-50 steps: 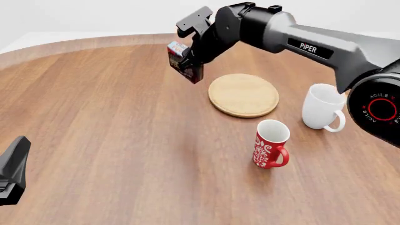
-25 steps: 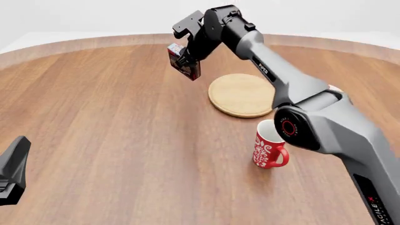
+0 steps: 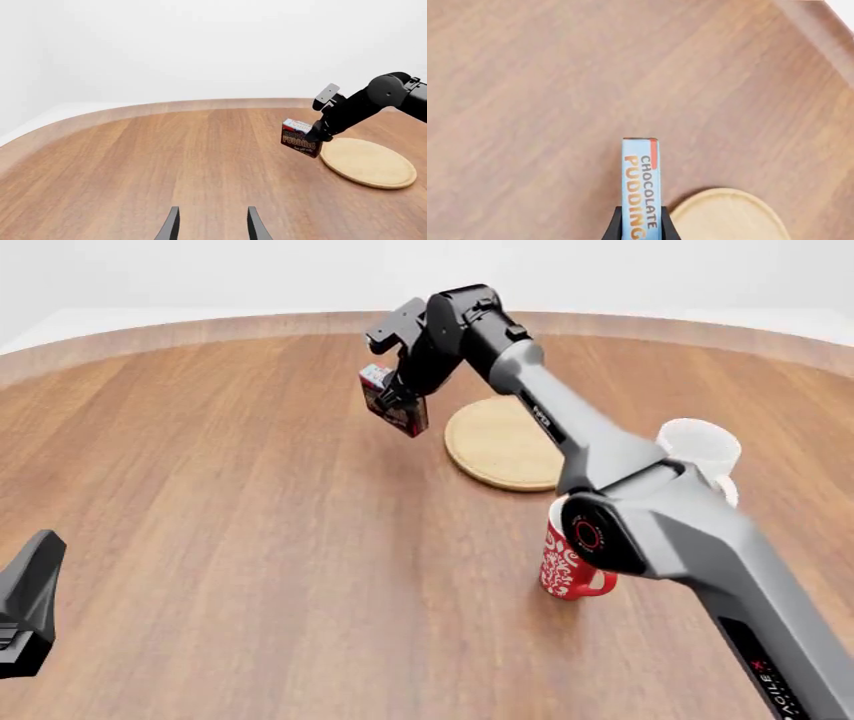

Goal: Put the chocolate pudding to the left of the plate.

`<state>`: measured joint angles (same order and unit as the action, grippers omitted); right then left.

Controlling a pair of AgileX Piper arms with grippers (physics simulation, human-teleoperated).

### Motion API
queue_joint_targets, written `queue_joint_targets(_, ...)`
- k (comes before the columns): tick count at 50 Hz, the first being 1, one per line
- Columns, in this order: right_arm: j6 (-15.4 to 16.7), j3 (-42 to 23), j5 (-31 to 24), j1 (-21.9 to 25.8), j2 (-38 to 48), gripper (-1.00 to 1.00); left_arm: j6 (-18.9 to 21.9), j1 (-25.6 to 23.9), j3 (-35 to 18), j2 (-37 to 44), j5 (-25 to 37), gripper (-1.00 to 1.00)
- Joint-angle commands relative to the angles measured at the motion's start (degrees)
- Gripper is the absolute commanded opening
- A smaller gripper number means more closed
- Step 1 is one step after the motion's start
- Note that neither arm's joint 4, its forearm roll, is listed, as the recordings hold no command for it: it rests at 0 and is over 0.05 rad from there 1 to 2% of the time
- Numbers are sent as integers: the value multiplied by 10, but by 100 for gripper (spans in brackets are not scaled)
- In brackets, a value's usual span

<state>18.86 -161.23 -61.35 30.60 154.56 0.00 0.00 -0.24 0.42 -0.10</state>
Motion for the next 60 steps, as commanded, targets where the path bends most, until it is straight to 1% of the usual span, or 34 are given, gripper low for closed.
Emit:
queue_joint_targets(1,-6,-8,-9,2,14,-100,0,0,0,0,0,100)
queue_joint_targets(37,-8,-8,-10,9,25,-100,0,0,0,0,0,100)
queue_joint_targets(43,-2,-8,-10,6,27,-100,0,0,0,0,0,100)
queue_joint_targets(44,22,-9,-12,-5,30,-100,0,0,0,0,0,100)
queue_joint_targets(45,36,-8,-21,-16,35,100,0,0,0,0,0,100)
queue_joint_targets(46,29,-10,-12,-10,28,100,0,0,0,0,0,100)
queue_joint_targets(47,38,-10,-4,-13,15,100,0,0,0,0,0,100)
queue_joint_targets(48,30,-9,-9,-11,10,100,0,0,0,0,0,100)
queue_joint_targets(53,39,-9,-7,-20,3,100,0,0,0,0,0,100)
queue_joint_targets(60,37,-9,-5,-26,3,100,0,0,0,0,0,100)
